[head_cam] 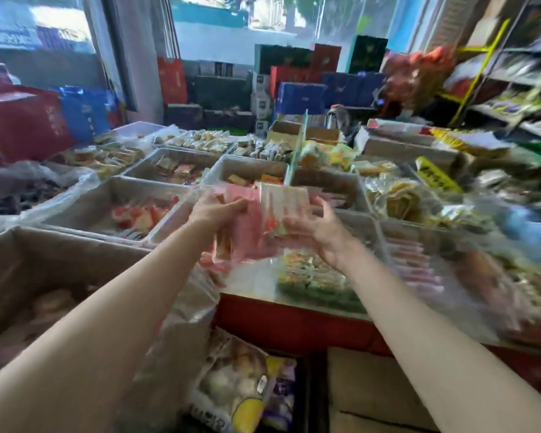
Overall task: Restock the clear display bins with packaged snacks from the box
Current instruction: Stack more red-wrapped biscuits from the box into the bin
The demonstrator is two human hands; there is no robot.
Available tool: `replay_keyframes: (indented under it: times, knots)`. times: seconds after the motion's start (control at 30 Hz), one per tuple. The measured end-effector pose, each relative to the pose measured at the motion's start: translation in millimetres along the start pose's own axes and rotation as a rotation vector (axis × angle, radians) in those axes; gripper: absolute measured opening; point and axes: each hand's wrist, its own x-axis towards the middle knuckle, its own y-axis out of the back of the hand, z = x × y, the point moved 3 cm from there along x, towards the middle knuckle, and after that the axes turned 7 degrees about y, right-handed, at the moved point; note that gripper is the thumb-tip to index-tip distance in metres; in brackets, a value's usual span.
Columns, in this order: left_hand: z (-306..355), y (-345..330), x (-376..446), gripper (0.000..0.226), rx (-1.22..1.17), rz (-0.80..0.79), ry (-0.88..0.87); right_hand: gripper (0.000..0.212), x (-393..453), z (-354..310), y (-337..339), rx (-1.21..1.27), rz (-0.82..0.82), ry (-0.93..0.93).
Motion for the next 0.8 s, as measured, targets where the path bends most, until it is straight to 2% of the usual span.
replay_keyframes:
  times: [0.07,0.1,0.17,0.2,0.27,0.3,0.37,0.4,0.5,0.63,0.73,0.8]
  knots:
    - [18,-51,-9,0.049,0.109,0.132,-0.077,0.022,-16,-6,60,0.103,0.052,-0.106]
    - [30,-73,-18,0.055,0.200,0.207,-0.160,0.010,-23,-7,88,0.162,0.064,-0.168]
    - [53,-116,-42,0.051,0.420,0.302,-0.437,0.016,-36,-10,134,0.340,0.093,-0.234]
    - [64,-137,-53,0.053,0.513,0.288,-0.617,0.020,-41,-12,152,0.372,0.103,-0.244]
    - [75,-175,-74,0.061,0.643,0.197,-0.965,0.011,-44,-17,183,0.323,0.094,-0.269]
    - [74,-193,-80,0.065,0.691,0.147,-1.112,0.013,-43,-17,194,0.261,0.092,-0.288]
    - [66,-228,-82,0.068,0.747,0.040,-1.288,0.012,-40,-14,216,0.172,0.115,-0.323]
    - [61,-242,-82,0.068,0.757,-0.015,-1.344,0.017,-38,-13,225,0.169,0.124,-0.298]
    - [51,-270,-75,0.065,0.711,-0.123,-1.411,0.053,-24,-6,255,0.217,0.107,-0.234]
    - [40,-293,-62,0.068,0.648,-0.238,-1.419,0.051,-16,-1,287,0.277,0.139,-0.271]
    - [34,-320,-57,0.070,0.726,-0.322,-1.498,0.078,-9,-4,299,0.314,0.053,-0.318]
    - [32,-337,-53,0.062,0.782,-0.398,-1.511,0.066,-2,-4,307,0.306,0.048,-0.336]
